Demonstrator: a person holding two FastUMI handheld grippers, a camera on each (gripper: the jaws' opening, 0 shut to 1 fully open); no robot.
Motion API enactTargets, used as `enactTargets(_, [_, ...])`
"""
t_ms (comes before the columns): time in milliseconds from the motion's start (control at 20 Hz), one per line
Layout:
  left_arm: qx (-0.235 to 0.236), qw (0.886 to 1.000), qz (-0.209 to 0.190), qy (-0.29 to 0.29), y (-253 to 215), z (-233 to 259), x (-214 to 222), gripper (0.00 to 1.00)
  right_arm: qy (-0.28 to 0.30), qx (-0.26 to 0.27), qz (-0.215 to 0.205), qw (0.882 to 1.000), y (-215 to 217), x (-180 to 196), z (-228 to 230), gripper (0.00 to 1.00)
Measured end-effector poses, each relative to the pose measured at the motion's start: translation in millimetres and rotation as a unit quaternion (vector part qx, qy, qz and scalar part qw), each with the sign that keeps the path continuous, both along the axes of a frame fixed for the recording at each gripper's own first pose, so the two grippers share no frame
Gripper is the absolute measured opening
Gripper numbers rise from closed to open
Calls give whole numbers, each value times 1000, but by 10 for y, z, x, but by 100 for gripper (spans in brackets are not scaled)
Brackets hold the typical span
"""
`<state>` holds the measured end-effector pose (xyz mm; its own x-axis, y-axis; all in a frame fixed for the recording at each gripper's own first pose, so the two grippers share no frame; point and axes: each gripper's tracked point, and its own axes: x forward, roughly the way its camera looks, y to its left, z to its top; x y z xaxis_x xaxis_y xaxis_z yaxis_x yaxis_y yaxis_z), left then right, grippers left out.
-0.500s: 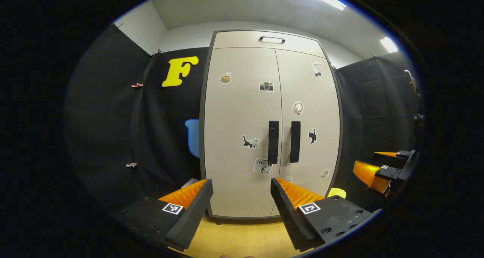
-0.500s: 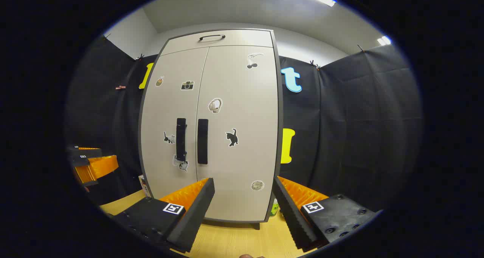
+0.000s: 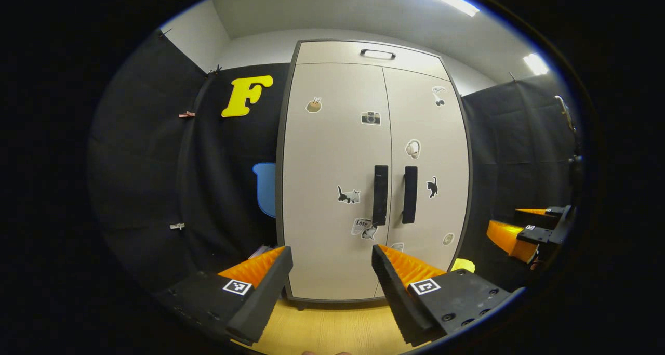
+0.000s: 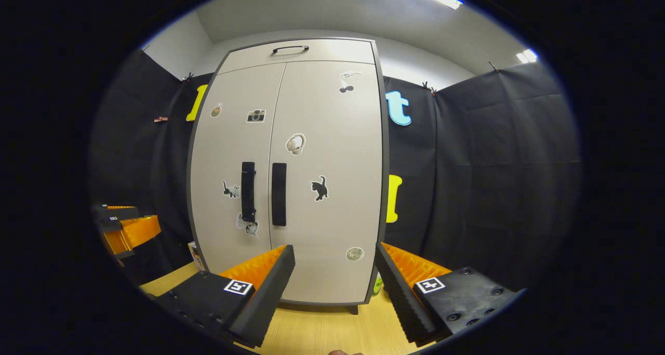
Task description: Open the right door of the double-door shoe cabinet with the right hand, and open the left door with the left hand.
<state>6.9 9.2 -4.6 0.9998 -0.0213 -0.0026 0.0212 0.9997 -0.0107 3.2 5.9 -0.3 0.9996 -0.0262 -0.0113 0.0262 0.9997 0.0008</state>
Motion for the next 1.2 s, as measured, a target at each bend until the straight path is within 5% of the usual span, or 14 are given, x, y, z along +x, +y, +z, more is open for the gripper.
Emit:
enactTargets(750, [-17, 1000, 8, 12, 98, -80, -6, 95, 5, 7, 8, 1000, 133, 176, 87, 98])
enactTargets(1200, [-15, 1000, 11, 22, 144, -176, -106, 95, 7, 15, 41, 999, 485, 637, 278, 100])
